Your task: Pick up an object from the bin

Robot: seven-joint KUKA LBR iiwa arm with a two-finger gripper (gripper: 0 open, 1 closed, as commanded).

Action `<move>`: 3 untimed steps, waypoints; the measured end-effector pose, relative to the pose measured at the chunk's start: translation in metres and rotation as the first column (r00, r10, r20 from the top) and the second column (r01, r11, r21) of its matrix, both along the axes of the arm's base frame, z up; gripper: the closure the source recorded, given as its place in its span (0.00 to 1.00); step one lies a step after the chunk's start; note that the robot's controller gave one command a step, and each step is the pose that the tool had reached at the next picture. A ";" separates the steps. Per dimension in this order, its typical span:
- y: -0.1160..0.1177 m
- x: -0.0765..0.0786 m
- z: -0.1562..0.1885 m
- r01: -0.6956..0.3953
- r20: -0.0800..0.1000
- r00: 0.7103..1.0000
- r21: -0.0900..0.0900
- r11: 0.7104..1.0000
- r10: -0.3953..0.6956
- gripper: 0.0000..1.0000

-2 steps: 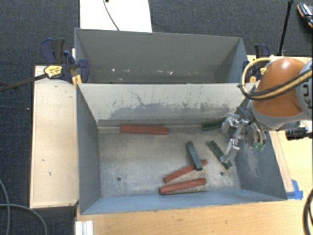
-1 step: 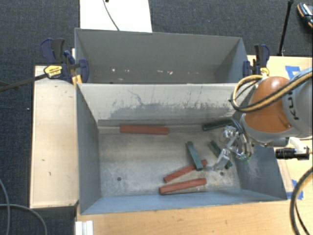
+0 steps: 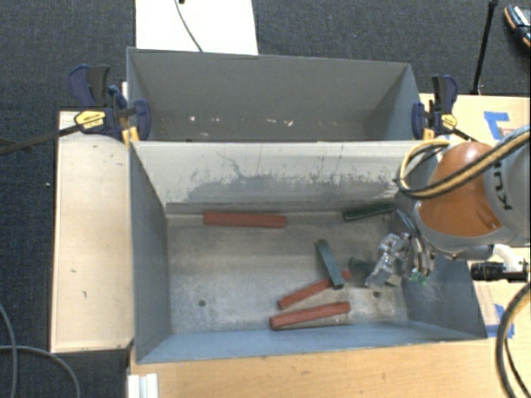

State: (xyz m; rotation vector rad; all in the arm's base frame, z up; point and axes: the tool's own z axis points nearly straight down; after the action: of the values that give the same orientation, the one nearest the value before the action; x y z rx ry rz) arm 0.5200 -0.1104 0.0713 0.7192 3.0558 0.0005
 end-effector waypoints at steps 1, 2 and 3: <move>0.000 0.000 0.000 0.000 -0.001 1.000 0.000 1.000 0.000 1.00; 0.000 0.000 0.000 0.000 -0.001 1.000 0.000 1.000 0.000 1.00; 0.000 -0.001 0.004 -0.002 -0.002 1.000 0.000 1.000 0.002 1.00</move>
Offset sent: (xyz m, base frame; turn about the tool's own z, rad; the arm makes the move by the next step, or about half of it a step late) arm -0.0002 0.0001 0.0066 0.0000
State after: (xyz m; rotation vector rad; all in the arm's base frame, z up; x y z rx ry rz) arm 0.5191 -0.1104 0.0757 0.7173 3.0584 0.0000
